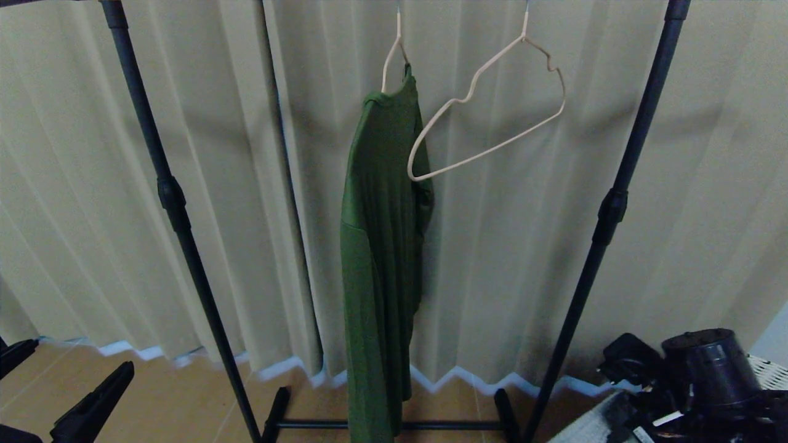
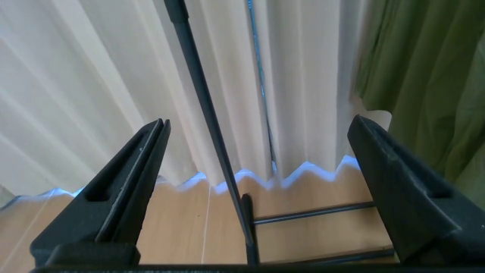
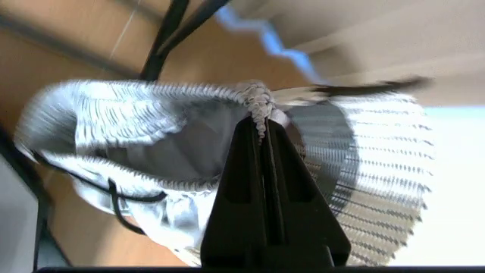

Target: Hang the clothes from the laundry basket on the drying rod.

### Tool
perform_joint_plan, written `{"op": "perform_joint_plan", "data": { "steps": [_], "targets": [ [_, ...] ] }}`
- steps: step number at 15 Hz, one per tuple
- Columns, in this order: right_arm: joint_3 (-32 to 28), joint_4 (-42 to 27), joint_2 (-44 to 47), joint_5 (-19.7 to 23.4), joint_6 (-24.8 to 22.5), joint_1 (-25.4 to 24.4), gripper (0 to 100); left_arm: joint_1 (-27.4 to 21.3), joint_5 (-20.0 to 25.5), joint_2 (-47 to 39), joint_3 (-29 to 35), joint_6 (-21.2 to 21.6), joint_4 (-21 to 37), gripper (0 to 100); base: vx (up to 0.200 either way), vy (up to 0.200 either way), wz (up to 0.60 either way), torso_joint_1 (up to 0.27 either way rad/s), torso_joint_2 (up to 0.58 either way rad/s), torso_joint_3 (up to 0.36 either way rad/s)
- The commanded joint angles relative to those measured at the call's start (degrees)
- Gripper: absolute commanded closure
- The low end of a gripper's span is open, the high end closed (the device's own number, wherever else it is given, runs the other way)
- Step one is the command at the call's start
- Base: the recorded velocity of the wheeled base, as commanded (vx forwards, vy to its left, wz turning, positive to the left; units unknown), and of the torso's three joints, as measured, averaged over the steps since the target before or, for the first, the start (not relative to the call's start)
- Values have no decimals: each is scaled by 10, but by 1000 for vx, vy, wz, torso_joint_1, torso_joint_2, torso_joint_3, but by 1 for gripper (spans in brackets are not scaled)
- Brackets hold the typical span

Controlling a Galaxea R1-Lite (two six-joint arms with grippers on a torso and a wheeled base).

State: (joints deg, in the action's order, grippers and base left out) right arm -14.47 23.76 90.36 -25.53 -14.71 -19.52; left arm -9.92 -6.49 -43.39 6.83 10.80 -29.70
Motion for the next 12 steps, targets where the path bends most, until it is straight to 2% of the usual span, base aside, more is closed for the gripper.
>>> {"op": "perform_joint_plan", "data": {
  "steps": [1,4,5,12],
  "targets": [
    [-46,-106,-218,13,-1,49,100,0,-1,-1,-1,0,0,0,0,0,0,0,0,0],
    [-108,-265,-324,42,-1,49,100,0,0,0,-1,1,0,0,0,0,0,0,0,0],
    [-114,-279,-337,51,-1,49,100,-1,0,0,-2,1,0,0,0,0,0,0,0,0],
    [-120,-245,-340,65,1,49,100,-9,-2,10,-17,17,-1,0,0,0,0,0,0,0]
  ]
}}
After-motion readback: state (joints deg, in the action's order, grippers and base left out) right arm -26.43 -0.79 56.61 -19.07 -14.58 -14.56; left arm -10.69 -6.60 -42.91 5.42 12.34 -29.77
